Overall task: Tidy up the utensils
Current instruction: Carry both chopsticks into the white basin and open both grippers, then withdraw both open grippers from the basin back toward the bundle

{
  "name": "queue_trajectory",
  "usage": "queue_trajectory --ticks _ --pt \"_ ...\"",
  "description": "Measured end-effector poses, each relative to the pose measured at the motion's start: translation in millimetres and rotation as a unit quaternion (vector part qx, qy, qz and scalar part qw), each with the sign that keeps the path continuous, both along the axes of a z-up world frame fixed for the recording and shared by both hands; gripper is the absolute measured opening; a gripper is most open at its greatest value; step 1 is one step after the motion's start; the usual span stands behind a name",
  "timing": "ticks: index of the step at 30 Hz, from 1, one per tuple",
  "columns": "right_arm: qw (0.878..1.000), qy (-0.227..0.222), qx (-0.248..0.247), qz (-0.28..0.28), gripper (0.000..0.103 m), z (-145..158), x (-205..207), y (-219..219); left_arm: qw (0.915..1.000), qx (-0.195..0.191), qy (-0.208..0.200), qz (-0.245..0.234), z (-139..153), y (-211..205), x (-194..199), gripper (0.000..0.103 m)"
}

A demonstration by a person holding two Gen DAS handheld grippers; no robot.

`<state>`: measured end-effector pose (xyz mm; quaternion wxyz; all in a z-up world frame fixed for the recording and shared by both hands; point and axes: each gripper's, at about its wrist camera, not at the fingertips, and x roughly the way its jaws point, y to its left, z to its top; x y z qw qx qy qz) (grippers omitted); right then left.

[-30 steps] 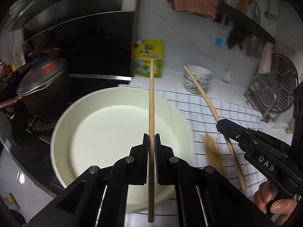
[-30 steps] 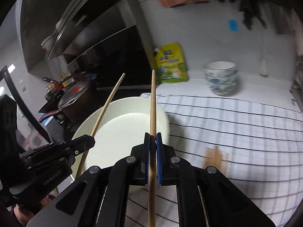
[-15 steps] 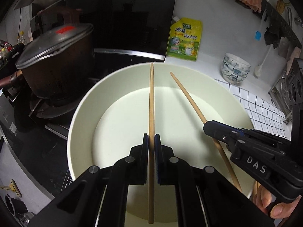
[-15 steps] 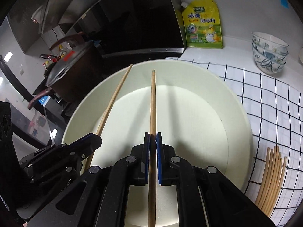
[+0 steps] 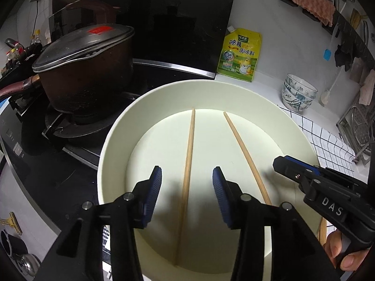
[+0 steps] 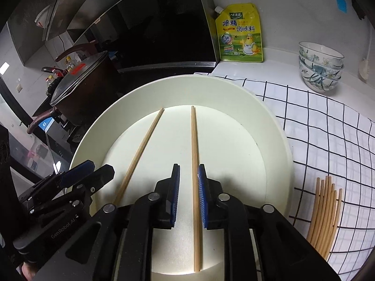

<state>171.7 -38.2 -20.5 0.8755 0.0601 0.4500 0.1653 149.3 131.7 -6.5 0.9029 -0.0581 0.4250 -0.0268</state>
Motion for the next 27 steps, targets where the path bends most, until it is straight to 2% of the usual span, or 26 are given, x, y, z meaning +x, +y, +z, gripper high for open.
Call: queue_trajectory --ticks 5,13,24,27 --pt "1.0 -0.012 -0.001 -0.003 0.015 8.8 -16.0 -6.8 0.9999 -0.001 -0.01 0.002 5.4 -1.5 -10.4 0.046" --pt "0.999 -0.034 -0.013 -0.013 0.016 21.3 -51.5 -22.9 0.9996 0.003 -0.027 -0.006 15.6 -16.0 -34.3 0.054" --pt "0.996 -0.062 -0.023 -0.056 0.029 28.8 -95.4 -71.8 0.9986 -0.013 -0.043 -0.027 31.3 -44.1 -63.6 0.067" --pt "0.995 -0.061 -0.024 -0.07 0.03 28.4 -102.1 -89.9 0.9979 -0.011 -0.051 -0.039 35.5 -58.0 -69.4 0.067"
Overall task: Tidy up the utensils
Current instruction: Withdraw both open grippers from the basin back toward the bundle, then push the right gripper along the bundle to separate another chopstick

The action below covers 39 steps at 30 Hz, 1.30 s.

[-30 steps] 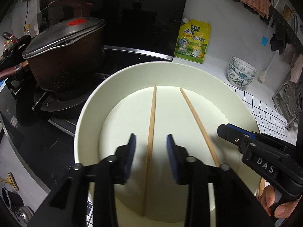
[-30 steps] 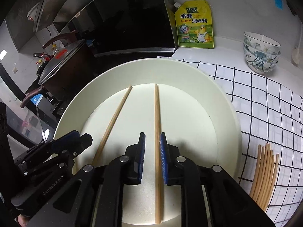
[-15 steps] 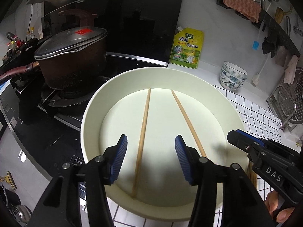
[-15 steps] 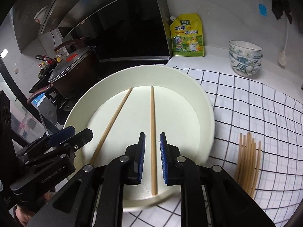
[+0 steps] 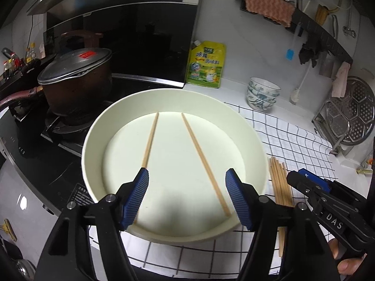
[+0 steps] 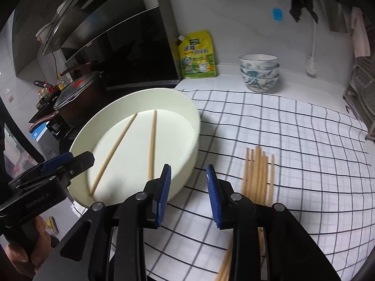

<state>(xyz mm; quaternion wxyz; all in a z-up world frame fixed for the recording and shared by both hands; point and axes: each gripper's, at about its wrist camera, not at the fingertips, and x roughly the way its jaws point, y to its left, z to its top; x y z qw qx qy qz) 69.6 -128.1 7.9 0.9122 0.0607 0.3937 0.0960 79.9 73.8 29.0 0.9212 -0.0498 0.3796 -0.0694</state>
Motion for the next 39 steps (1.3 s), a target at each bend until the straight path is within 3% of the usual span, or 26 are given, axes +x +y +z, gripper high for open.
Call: queue_trajectory --ticks 3,6,18,32,39 --pt "1.0 -0.001 -0.007 -0.014 0.032 2.0 -5.8 -14.2 0.9999 -0.003 -0.008 -0.013 4.3 -11.7 -6.7 0.068" --pt "0.999 -0.009 -0.012 -0.033 0.042 2.4 -14.9 -26.9 0.9993 -0.005 -0.027 -0.026 10.2 -20.5 -15.4 0.073" --pt "0.997 0.003 0.021 -0.068 0.042 -16.2 -43.8 -84.1 0.9989 0.008 -0.02 -0.042 5.0 -52.0 -36.3 0.076" --pt "0.997 0.051 -0.013 -0.05 0.042 -59.8 -55.8 -100.8 0.997 0.021 -0.011 -0.073 -17.4 -109.1 -55.8 0.078" --pt "0.997 0.067 -0.007 -0.044 0.042 -78.2 -52.5 -101.8 0.9965 0.042 -0.001 -0.071 -33.3 -120.4 -57.0 0.078"
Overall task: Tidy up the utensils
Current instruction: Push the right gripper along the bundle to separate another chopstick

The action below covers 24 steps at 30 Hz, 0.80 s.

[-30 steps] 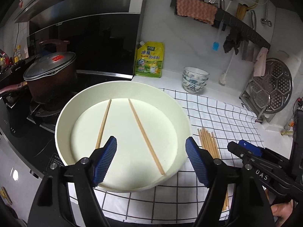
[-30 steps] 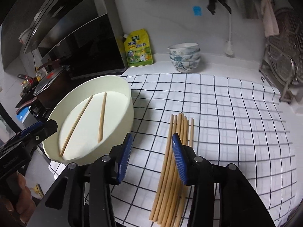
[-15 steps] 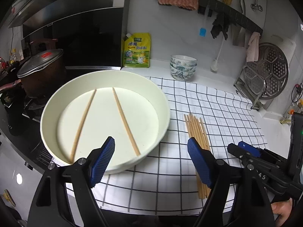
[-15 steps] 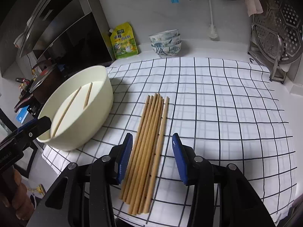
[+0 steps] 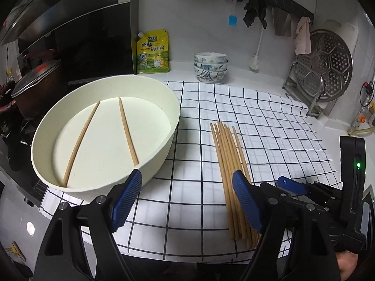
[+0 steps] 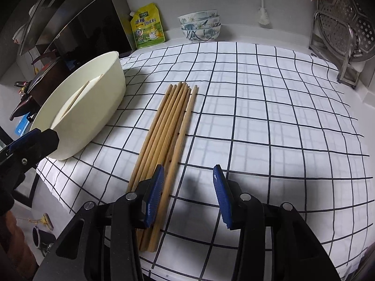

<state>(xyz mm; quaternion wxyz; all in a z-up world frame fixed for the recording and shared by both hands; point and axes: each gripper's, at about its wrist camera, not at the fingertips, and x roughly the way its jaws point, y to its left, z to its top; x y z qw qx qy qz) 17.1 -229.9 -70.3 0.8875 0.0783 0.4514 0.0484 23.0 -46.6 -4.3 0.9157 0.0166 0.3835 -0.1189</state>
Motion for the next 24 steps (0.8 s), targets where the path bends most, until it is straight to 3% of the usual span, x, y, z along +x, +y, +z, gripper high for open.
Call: queue_trajectory --ticks 4,24 --pt "1.0 0.002 -0.011 0.004 0.042 -5.3 1.7 3.0 1.0 0.002 0.008 0.001 -10.7 -0.8 0.7 0.083" --pt "0.998 0.009 -0.062 0.018 0.042 -17.3 7.6 14.6 0.9992 0.006 0.033 0.022 -40.4 1.5 4.8 0.084"
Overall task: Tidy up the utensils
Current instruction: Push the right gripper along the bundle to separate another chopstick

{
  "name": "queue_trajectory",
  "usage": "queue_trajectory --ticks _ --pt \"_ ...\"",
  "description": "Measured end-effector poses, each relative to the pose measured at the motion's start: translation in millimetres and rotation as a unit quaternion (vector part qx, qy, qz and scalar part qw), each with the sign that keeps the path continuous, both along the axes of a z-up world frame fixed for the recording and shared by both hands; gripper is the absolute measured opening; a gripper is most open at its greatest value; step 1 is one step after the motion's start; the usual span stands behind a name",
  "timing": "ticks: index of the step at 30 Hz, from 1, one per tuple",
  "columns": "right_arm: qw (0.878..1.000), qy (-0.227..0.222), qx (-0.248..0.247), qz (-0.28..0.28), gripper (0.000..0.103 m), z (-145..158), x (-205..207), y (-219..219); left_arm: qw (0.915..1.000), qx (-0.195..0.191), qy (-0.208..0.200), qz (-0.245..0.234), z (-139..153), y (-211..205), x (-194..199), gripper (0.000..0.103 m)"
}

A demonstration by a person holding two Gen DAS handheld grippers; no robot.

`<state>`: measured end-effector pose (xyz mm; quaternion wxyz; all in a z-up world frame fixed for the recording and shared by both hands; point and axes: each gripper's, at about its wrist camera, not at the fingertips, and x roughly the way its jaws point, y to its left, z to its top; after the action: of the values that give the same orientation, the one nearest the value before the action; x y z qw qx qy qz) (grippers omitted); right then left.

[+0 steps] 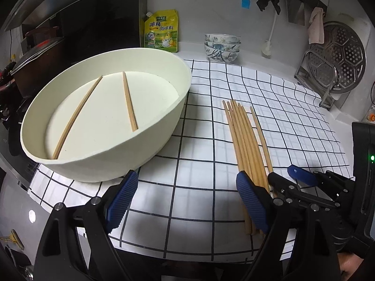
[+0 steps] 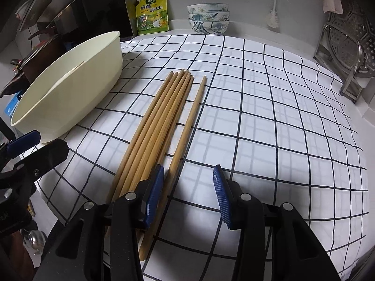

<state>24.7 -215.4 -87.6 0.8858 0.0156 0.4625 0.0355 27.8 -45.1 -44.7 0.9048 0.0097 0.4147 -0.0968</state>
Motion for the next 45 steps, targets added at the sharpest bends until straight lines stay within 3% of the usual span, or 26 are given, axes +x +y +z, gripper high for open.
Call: queue_trajectory --ticks 18,45 --pt "0.999 -0.001 0.026 -0.034 0.042 1.3 -1.6 -49.2 0.9992 0.027 0.027 -0.008 -21.3 -44.4 16.4 0.087" --pt "0.999 -0.001 0.033 -0.033 0.042 1.5 -2.3 -50.7 0.9953 0.088 0.039 0.013 -39.5 -56.2 31.0 0.087"
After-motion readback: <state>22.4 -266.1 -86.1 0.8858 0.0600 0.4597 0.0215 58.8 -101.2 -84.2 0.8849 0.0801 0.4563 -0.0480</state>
